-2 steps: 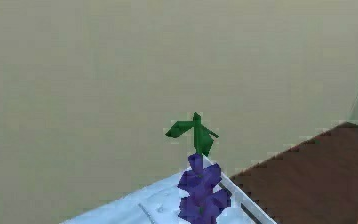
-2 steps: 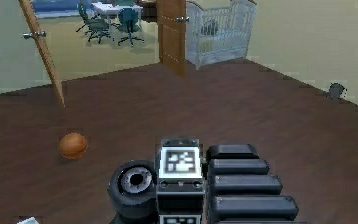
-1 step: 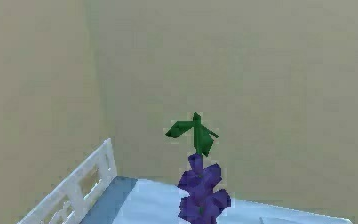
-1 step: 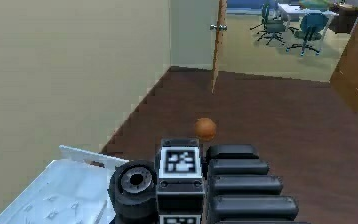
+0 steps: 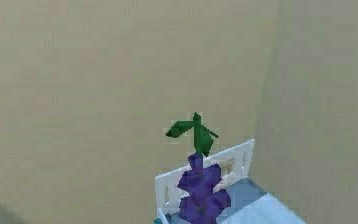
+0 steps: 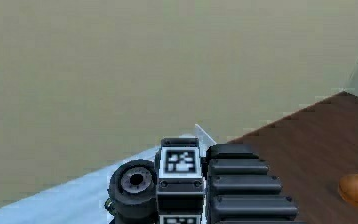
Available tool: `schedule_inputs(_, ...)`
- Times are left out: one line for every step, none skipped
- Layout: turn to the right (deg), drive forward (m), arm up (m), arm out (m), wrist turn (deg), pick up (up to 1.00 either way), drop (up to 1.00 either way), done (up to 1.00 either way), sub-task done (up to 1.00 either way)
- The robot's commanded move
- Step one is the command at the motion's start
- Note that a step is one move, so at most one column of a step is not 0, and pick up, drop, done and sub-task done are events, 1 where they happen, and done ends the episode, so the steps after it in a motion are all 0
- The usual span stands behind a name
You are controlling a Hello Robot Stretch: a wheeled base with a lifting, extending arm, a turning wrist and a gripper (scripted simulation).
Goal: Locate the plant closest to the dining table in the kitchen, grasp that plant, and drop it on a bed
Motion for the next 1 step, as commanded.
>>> schedule_inputs(-6.0,0.0,0.0,0.0,0.0,0.0,0.0,0.0,0.0)
